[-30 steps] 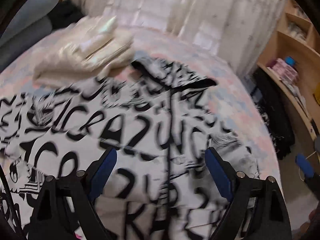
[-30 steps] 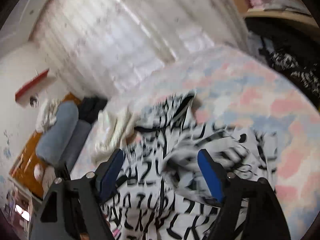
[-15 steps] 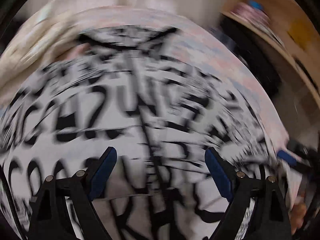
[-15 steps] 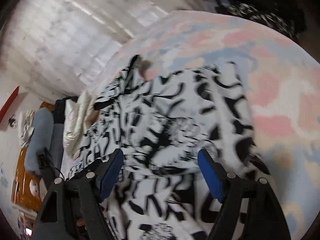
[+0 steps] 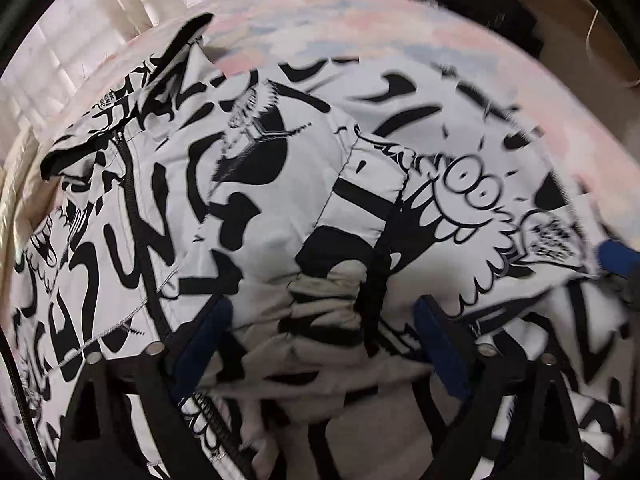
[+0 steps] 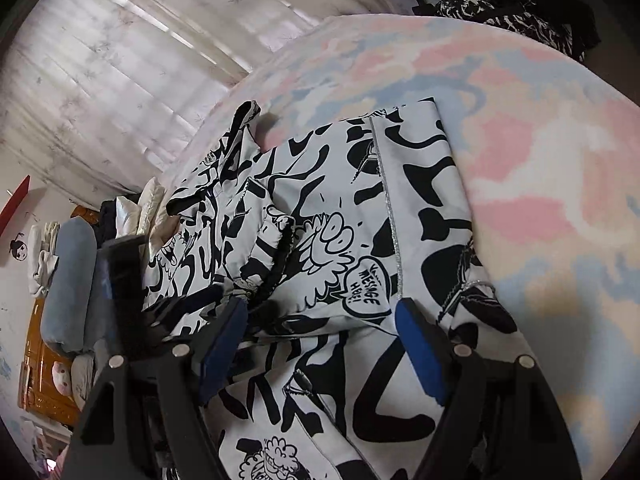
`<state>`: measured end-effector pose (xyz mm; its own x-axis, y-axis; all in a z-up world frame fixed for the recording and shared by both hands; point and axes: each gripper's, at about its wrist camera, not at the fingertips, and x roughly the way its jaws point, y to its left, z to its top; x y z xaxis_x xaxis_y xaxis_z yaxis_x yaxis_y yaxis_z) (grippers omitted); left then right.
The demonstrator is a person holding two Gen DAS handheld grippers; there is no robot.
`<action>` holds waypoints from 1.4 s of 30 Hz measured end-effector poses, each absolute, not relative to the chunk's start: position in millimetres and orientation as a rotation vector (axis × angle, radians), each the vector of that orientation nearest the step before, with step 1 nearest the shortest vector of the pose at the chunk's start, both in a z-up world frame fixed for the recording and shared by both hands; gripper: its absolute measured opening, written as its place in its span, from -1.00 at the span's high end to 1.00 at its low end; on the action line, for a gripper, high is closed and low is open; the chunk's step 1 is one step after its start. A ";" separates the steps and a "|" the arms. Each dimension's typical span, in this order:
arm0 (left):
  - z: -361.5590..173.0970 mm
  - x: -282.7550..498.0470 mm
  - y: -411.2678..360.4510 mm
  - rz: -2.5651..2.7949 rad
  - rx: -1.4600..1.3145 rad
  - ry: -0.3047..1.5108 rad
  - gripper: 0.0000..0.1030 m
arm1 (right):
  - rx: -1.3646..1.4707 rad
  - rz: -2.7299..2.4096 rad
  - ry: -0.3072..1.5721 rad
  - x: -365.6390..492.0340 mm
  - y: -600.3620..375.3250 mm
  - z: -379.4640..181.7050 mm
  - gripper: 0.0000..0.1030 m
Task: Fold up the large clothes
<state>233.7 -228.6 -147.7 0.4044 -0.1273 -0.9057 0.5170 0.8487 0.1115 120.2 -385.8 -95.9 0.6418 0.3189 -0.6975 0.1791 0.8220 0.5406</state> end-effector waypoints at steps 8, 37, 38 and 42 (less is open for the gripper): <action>-152.2 254.7 -234.5 -0.429 0.361 1.120 -0.30 | 0.596 0.058 0.884 112.6 -384.6 -95.7 -0.49; -136.4 271.9 43.5 -0.294 -0.478 1.119 -0.43 | 0.461 0.013 0.934 169.2 -401.2 -51.9 -0.49; -137.6 276.5 35.8 -0.315 -0.455 1.130 -0.43 | 0.462 0.009 0.943 178.7 -408.2 -53.3 -0.49; -152.5 295.4 6.3 -0.388 -0.388 1.210 -0.43 | 0.494 0.001 1.007 217.5 -438.5 -71.1 -0.49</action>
<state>295.4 6.3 -152.5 0.3044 -0.4853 -0.8196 0.0810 0.8705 -0.4854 217.5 -438.5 -71.1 0.5444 0.2242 -0.8083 0.2232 0.8902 0.3972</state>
